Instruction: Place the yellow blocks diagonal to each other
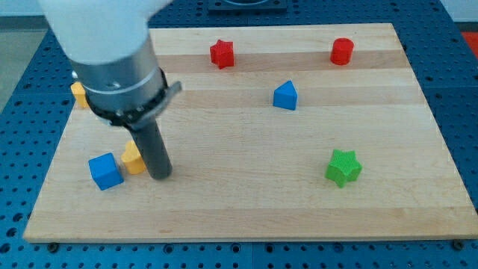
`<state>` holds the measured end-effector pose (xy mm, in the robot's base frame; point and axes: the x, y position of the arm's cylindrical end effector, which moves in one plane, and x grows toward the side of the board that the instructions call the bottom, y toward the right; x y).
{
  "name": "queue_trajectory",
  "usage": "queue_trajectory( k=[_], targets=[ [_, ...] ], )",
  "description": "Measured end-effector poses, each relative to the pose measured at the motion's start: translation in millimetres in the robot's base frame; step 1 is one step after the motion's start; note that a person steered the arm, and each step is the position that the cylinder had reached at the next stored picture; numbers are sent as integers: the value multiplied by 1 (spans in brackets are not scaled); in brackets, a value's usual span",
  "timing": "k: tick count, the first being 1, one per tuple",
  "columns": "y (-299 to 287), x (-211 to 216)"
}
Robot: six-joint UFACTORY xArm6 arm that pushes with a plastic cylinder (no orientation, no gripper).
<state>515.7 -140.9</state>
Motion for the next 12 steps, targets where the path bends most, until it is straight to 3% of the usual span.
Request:
queue_trajectory(
  k=[1, 2, 3, 4, 8, 10, 12],
  targets=[
    [-47, -44],
    [7, -35],
    [-19, 13],
    [-75, 17],
    [-81, -108],
    [-68, -119],
    [-115, -119]
  ],
)
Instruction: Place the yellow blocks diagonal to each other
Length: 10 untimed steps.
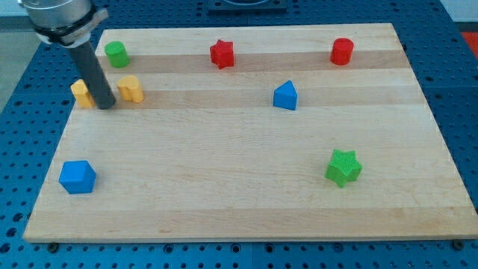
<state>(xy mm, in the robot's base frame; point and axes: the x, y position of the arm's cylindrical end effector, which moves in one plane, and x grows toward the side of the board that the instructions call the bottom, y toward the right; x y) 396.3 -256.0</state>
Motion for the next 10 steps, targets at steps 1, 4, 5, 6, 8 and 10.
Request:
queue_trajectory(
  k=[1, 4, 5, 6, 8, 10],
  targets=[
    [-45, 35],
    [-49, 29],
    [-49, 9],
    [-49, -38],
    [-48, -55],
    [-45, -66]
  ],
)
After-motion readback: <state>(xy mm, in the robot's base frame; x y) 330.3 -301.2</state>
